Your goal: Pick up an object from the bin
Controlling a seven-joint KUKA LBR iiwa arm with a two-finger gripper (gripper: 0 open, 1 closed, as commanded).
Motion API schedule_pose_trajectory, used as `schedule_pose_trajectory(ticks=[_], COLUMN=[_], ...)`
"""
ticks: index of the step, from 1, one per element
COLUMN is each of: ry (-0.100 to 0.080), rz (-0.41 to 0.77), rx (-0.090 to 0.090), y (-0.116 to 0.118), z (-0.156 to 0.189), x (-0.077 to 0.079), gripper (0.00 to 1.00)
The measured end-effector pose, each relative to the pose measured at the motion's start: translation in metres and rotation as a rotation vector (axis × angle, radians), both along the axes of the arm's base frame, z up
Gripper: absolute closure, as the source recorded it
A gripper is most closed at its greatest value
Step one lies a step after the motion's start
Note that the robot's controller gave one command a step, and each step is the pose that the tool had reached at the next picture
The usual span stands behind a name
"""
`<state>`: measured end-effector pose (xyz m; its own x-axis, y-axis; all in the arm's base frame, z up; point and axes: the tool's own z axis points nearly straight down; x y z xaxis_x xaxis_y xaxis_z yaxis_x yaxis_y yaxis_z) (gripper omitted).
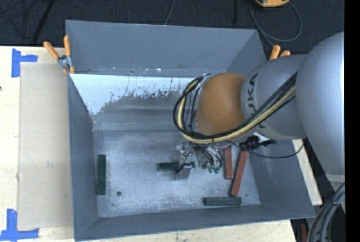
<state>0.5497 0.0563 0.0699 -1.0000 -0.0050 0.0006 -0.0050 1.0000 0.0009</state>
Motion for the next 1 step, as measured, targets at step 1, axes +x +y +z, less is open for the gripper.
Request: schedule_pose_trajectory(ticks=[1], ry=[-0.008], rz=[0.099], rx=[0.001], y=[0.0535], z=[0.1528], x=[-0.0293], gripper=[1.00])
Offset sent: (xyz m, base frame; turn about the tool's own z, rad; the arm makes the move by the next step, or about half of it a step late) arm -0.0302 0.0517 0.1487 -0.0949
